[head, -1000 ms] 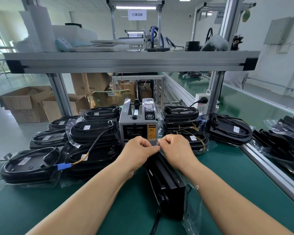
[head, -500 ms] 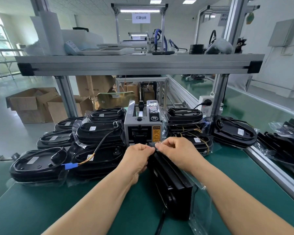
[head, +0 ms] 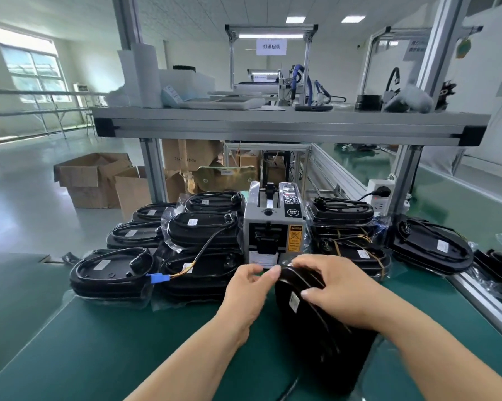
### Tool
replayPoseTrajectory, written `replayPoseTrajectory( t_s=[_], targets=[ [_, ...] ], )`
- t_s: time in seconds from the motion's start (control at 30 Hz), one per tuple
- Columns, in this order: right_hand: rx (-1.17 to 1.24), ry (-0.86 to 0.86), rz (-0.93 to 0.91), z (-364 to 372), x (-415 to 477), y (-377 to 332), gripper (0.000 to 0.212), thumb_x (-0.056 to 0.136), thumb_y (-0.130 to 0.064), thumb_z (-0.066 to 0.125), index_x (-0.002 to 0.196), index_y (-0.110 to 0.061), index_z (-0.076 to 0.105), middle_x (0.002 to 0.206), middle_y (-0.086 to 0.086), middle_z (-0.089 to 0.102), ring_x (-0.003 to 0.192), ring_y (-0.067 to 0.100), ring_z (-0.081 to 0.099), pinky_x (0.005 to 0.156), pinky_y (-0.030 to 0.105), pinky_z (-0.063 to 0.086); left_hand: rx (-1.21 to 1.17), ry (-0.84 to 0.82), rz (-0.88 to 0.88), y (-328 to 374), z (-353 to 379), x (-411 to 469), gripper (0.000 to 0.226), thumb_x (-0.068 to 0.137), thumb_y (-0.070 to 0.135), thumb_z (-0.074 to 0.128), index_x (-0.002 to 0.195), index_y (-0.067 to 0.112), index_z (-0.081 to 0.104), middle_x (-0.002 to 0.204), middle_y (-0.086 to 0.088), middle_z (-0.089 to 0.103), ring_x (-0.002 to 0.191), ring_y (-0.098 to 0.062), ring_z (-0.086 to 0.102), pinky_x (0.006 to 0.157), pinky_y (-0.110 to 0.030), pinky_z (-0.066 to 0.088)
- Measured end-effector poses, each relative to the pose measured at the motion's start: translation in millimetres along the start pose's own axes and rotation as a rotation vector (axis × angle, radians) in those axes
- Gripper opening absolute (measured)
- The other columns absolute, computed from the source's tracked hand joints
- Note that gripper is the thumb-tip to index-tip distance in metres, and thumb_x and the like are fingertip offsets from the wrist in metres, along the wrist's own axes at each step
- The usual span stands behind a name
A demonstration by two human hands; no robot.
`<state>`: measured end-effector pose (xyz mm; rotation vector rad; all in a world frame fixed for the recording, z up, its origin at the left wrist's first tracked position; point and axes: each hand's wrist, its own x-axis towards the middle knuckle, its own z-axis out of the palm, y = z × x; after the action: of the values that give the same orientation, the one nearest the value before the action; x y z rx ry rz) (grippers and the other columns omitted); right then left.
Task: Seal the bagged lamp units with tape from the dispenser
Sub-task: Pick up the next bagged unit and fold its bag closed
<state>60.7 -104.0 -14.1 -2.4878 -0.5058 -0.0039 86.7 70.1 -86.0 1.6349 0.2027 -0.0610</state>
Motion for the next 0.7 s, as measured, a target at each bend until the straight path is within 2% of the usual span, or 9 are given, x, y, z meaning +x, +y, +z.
replayPoseTrajectory(
  t_s=[0.07,0.1,0.17,0.27,0.37,0.43,0.53,0.6,0.7],
  targets=[
    [0.228,0.032,0.051,-15,-5,1,0.037,0.087,-0.012,0.069,0.111,-0.039,0.067,0.11,-0.03,0.067,0.105,-0.011,0.062,0.089,0.002,0.042,-0.016,-0.072,-0.007,-6,-11,-15,0.058,0.083,0.06,0.069,0.129,0.026,0.055,0.118,0.01,0.066,0.104,-0.006,0.06,0.085,-0.029,0.047],
    [0.394,0.032,0.076,-19,-7,1,0.039,0.089,-0.01,0.069,0.116,-0.037,0.068,0.115,-0.026,0.069,0.107,-0.009,0.063,0.095,0.01,0.046,-0.06,-0.173,-0.028,-8,-15,-24,0.061,0.081,0.064,0.068,0.129,0.027,0.057,0.121,0.01,0.067,0.11,-0.007,0.06,0.091,-0.032,0.048],
    [0.664,0.003,0.103,-21,-5,-4,0.041,0.093,-0.003,0.064,0.126,-0.029,0.066,0.12,-0.012,0.072,0.109,0.005,0.068,0.095,0.027,0.054,-0.262,-0.411,-0.095,-10,-19,-36,0.064,0.081,0.066,0.064,0.128,0.022,0.064,0.125,0.002,0.069,0.118,-0.023,0.063,0.101,-0.043,0.05],
    [0.89,-0.074,0.101,-15,0,-17,0.039,0.094,0.004,0.056,0.126,-0.019,0.065,0.117,0.003,0.074,0.106,0.023,0.071,0.085,0.032,0.06,-0.603,-0.508,-0.161,-4,-28,-52,0.051,0.089,0.048,0.062,0.12,0.009,0.072,0.129,-0.019,0.065,0.116,-0.033,0.065,0.091,-0.042,0.056],
    [1.031,-0.096,0.094,-2,6,-26,0.041,0.088,0.001,0.061,0.125,-0.015,0.066,0.12,0.009,0.072,0.105,0.027,0.071,0.082,0.033,0.061,-0.694,-0.422,-0.152,1,-42,-58,0.05,0.082,0.038,0.069,0.117,0.003,0.072,0.124,-0.024,0.066,0.112,-0.038,0.067,0.084,-0.043,0.058],
    [1.158,-0.057,0.113,7,13,-29,0.047,0.081,-0.011,0.065,0.128,-0.015,0.062,0.126,0.003,0.07,0.109,0.023,0.07,0.084,0.033,0.061,-0.699,-0.334,-0.127,3,-52,-59,0.055,0.076,0.038,0.074,0.117,0.002,0.072,0.121,-0.024,0.068,0.11,-0.038,0.068,0.086,-0.045,0.058],
    [1.335,-0.013,0.233,18,22,-29,0.058,0.085,-0.049,0.056,0.137,-0.023,0.05,0.132,0.002,0.066,0.113,0.024,0.068,0.079,0.04,0.061,-0.744,-0.148,-0.079,15,-74,-56,0.058,0.071,0.039,0.075,0.116,0.004,0.072,0.114,-0.02,0.072,0.103,-0.033,0.071,0.085,-0.046,0.059],
    [1.436,-0.03,0.248,32,23,-30,0.073,0.082,-0.072,0.043,0.142,-0.03,0.042,0.133,0.008,0.063,0.118,0.028,0.064,0.082,0.047,0.058,-0.836,-0.023,-0.059,26,-93,-49,0.056,0.074,0.04,0.071,0.118,0.005,0.069,0.109,-0.017,0.074,0.094,-0.029,0.074,0.075,-0.042,0.06],
    [1.442,-0.141,0.193,67,28,-54,0.076,0.073,-0.069,0.057,0.139,-0.036,0.04,0.128,0.008,0.066,0.112,0.027,0.068,0.081,0.049,0.059,-0.926,0.13,-0.026,38,-121,-35,0.056,0.085,0.046,0.063,0.126,0.008,0.063,0.111,-0.016,0.073,0.091,-0.031,0.074,0.059,-0.041,0.06]
  ],
)
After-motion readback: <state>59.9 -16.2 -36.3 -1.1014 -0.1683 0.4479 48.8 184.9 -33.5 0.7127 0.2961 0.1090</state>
